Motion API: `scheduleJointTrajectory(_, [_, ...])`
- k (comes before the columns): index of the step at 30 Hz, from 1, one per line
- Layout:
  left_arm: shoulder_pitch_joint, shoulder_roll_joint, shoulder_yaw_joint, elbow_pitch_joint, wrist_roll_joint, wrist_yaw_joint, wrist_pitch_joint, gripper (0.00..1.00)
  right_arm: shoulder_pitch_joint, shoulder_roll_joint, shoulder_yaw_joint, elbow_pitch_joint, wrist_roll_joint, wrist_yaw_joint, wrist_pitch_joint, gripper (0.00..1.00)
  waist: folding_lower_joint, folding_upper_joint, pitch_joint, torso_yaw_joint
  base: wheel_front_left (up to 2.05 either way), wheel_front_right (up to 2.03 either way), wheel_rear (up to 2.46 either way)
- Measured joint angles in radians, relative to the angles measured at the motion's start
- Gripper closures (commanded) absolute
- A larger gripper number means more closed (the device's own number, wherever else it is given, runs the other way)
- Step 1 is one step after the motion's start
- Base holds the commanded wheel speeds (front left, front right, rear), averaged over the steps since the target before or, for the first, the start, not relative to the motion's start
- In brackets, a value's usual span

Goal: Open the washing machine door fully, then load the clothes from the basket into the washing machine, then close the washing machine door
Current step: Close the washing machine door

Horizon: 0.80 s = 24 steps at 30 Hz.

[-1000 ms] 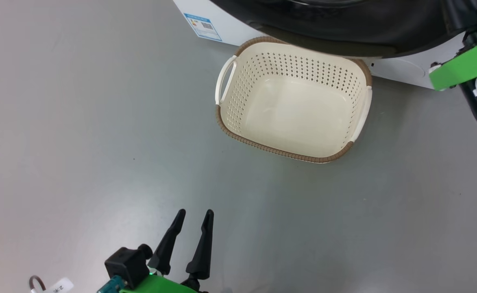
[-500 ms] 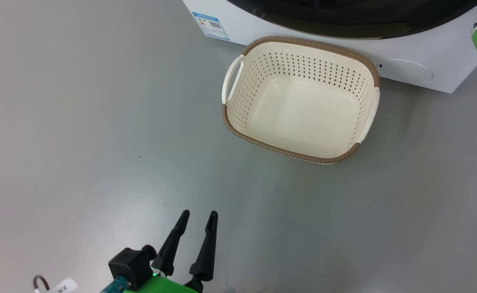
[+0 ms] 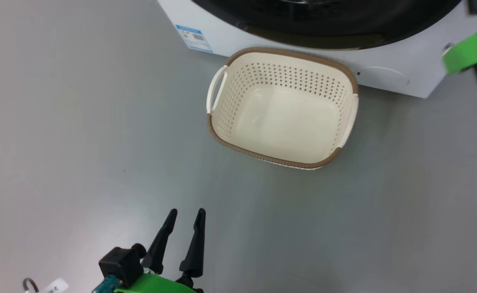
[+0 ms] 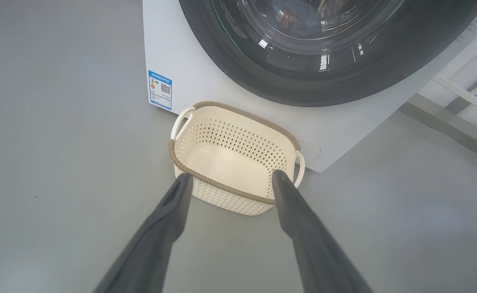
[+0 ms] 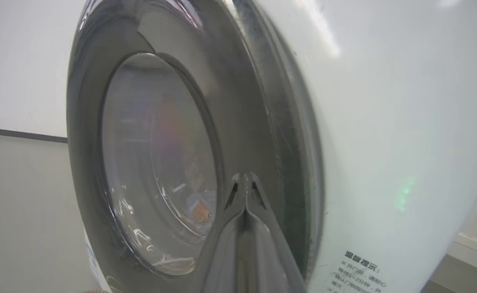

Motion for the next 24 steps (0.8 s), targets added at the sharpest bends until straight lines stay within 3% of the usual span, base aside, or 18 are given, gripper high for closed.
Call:
scheduleJointTrajectory(1, [0.0,0.0,0.004,0.006,0.004,0.0,0.0,0.0,0.024,0.003,0.023,-0.014,0.016,0.0,0.0,0.67,0.0,0.0,-0.006,-0.008,0.0,0.0,0.0])
scheduleJointTrajectory(3, [0.0,0.0,0.016,0.015,0.017,0.0,0.0,0.0,0.081,0.012,0.057,-0.047,0.039,0.0,0.0,0.46,0.0,0.0,-0.021,-0.024,0.0,0.0,0.0])
scheduleJointTrajectory(5, [0.0,0.0,0.031,0.023,0.033,0.0,0.0,0.0,0.136,0.022,0.075,-0.08,0.065,0.0,0.0,0.0,-0.0001,0.0,-0.037,-0.043,0.0,0.0,0.0])
scheduleJointTrajectory(12, [0.003,0.0,0.087,0.067,0.059,0.005,0.0,0.0,0.309,0.064,0.078,-0.199,0.136,0.0,0.0,0.0,0.0,0.0,-0.104,-0.121,0.0,0.0,0.0])
scheduleJointTrajectory(24, [0.093,0.002,0.212,0.098,0.138,0.013,0.0,0.0,0.618,0.163,0.005,-0.31,0.148,0.0,0.0,0.0,-0.0001,0.0,-0.248,-0.28,0.0,0.0,0.0])
